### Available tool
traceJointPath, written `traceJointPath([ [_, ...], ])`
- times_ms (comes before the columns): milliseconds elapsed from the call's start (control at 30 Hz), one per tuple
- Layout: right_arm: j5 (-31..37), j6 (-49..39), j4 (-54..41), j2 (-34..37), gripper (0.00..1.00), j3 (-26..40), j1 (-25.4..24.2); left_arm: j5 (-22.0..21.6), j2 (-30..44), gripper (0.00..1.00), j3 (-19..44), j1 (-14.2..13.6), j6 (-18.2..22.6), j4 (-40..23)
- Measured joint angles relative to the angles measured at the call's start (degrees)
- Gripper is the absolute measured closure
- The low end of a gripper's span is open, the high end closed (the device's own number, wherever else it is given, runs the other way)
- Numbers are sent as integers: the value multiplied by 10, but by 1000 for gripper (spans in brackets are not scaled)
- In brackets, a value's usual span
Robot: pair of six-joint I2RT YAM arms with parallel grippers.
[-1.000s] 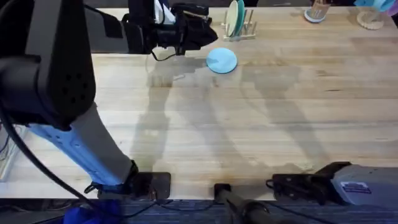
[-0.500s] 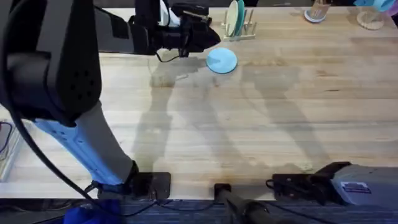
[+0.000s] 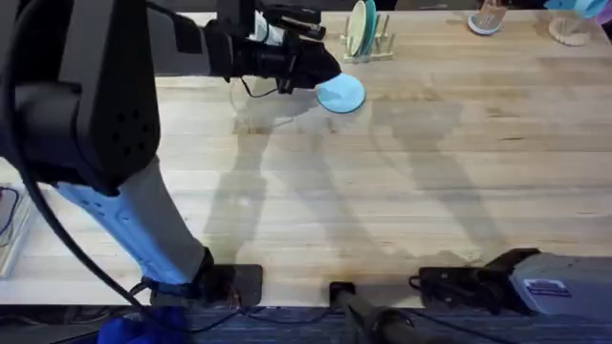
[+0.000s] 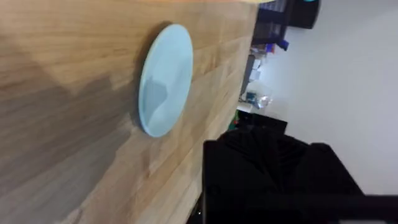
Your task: Pick up the plates from the table one by one and place each into a slot on the dish rack.
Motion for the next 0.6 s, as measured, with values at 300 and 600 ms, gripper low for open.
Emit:
traceJointPath([
  [300,0,0,0,0,6,0,0,-42,0,963,86,-9,115,-116],
  [600,0,0,-11,0,6,0,0,-36,11,962,98,10,227,-177],
])
